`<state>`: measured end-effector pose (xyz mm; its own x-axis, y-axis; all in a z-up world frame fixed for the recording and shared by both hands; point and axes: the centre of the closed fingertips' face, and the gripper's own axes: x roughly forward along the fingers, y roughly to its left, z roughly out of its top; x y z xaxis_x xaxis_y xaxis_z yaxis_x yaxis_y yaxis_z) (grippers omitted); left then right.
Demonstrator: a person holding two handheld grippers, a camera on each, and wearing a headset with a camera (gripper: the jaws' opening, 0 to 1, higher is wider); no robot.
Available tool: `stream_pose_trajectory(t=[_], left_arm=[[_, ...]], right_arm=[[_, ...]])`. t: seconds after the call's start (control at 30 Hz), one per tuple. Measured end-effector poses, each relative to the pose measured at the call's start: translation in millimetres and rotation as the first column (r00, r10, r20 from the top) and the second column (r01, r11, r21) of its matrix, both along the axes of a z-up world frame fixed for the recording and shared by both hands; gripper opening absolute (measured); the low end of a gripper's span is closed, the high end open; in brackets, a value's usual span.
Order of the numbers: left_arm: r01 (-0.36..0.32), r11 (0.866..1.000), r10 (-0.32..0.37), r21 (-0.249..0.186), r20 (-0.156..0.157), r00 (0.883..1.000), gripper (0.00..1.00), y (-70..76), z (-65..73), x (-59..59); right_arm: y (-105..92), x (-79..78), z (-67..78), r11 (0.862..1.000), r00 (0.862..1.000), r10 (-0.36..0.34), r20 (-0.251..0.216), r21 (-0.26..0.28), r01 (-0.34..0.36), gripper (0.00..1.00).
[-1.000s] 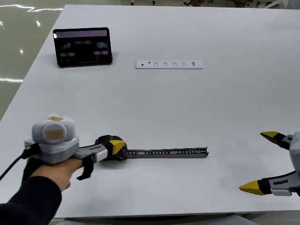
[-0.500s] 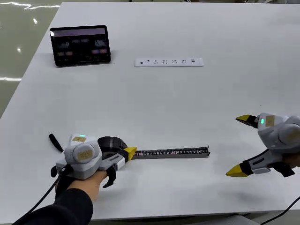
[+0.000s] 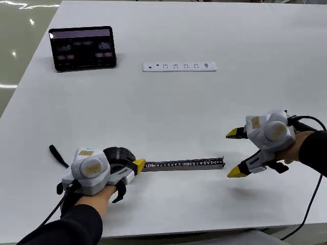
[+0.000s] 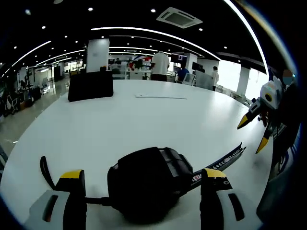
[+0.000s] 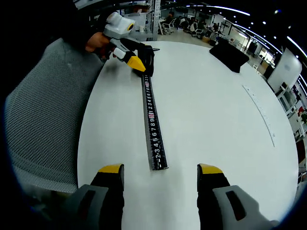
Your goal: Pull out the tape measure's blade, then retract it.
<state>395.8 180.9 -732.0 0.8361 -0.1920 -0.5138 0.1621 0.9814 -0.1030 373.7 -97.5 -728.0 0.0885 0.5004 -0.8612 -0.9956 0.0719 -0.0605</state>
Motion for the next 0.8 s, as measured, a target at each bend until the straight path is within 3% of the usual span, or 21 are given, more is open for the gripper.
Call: stream_pose_trajectory(t=[0.03, 0.1, 0.17, 0.3, 0.5, 0.63, 0.8], left_arm=[[0.001, 1.000, -0.001, -0.013, 0.004, 1.000, 0.96, -2.7, 2.2, 0.4], [0.022, 1.000, -0.022, 0.007, 0.018, 1.000, 0.95, -5.8, 4.6, 1.0], [0.030, 1.000, -0.030, -0.004, 0.019, 0.999, 0.93, -7.7, 6.0, 0.9], [0.031, 0.999, -0.031, -0.011, 0.013, 0.999, 0.92, -8.1, 6.0, 1.1], [0.012, 1.000, -0.013, -0.020, -0.027, 1.000, 0.93, -3.9, 0.8, -0.3], [-0.005, 0.999, 0.002, -0.035, -0.059, 0.998, 0.88, -2.0, -2.2, -2.0], [-0.016, 0.999, 0.013, -0.040, -0.080, 0.997, 0.86, -2.6, -4.2, -3.6]], right_arm=[[1.1, -0.2, -6.6, 1.000, 1.000, 0.004, -0.017, -0.005, -0.004, 0.53], [-0.1, -1.1, -13.2, 0.999, 0.999, 0.008, -0.038, -0.034, -0.009, 0.49], [-4.0, 5.6, -22.7, 0.998, 0.999, 0.026, -0.022, -0.060, -0.027, 0.46], [-4.9, 10.0, -26.1, 0.998, 0.999, 0.012, -0.044, -0.065, -0.015, 0.39], [-2.5, 12.3, -28.4, 0.998, 0.997, -0.001, -0.073, -0.062, -0.004, 0.31], [-4.3, 5.7, -34.2, 0.994, 0.998, 0.043, -0.051, -0.102, -0.048, 0.25], [0.2, 5.1, -30.2, 0.994, 0.997, 0.051, -0.059, -0.092, -0.056, 0.18]])
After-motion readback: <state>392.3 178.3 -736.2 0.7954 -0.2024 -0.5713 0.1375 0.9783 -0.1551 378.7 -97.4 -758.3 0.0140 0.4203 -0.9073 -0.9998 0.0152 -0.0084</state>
